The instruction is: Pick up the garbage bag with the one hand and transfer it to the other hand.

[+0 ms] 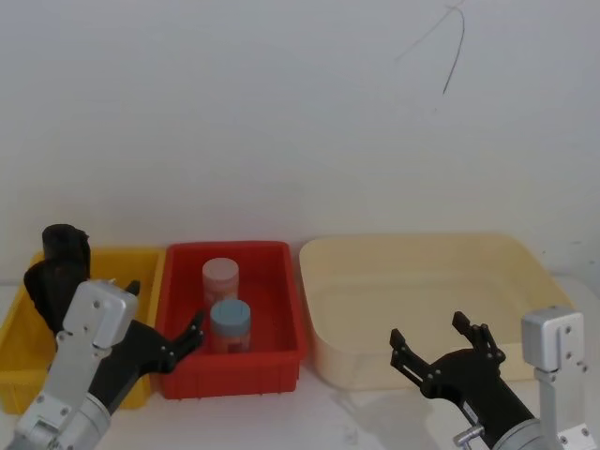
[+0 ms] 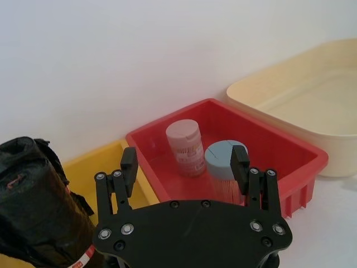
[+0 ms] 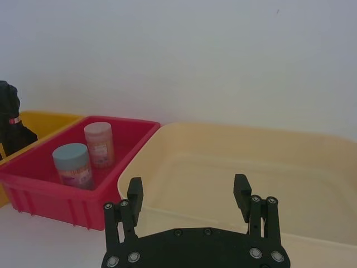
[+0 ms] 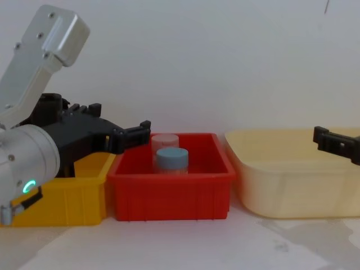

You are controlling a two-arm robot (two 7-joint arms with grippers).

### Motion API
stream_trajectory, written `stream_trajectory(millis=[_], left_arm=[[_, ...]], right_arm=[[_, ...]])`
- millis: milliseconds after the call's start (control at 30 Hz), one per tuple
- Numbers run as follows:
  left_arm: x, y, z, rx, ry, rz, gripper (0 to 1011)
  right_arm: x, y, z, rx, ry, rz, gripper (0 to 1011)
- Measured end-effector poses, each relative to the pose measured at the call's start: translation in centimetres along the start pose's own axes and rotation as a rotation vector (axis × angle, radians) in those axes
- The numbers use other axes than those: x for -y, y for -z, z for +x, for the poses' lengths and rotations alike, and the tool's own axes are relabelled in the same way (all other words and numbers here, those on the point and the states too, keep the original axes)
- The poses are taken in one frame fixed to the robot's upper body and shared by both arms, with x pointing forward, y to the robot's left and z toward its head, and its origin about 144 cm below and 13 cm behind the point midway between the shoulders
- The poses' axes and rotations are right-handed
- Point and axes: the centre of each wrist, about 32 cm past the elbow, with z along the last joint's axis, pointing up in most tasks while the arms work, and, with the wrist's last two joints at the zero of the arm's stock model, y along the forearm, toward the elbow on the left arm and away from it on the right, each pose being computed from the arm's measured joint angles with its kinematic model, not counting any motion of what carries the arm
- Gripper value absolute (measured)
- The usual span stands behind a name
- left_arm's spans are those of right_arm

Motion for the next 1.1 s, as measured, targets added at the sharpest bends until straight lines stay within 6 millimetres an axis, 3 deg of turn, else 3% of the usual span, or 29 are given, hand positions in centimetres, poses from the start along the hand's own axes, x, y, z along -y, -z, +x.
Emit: stream_trajectory(millis=[267,633,833,1100], left_arm=[[0.8,-1.0,0.5,0.026,0.044,-0.003,1001],[1.9,-5.9,2.0,0.075,0.135,-0.025,1001],[0.4,-8.2,3.3,0.063,0.148,-0.006,1001],[-2.7,-8.5,5.0,0.004,0.108,0.034,1001]], right_arm=[[-0.5,-0.6,0.2,-0.004,-0.021,0.004,1001],[-2.5,-4.1,0.2,-0.034,-0.118,0.008,1001],[-4.3,-6.3,-0.7,-0.046,-0.194,-0.004,1001],[-6.8,-8.3,-2.7,-0.058,-0.277,-0.045,1001]])
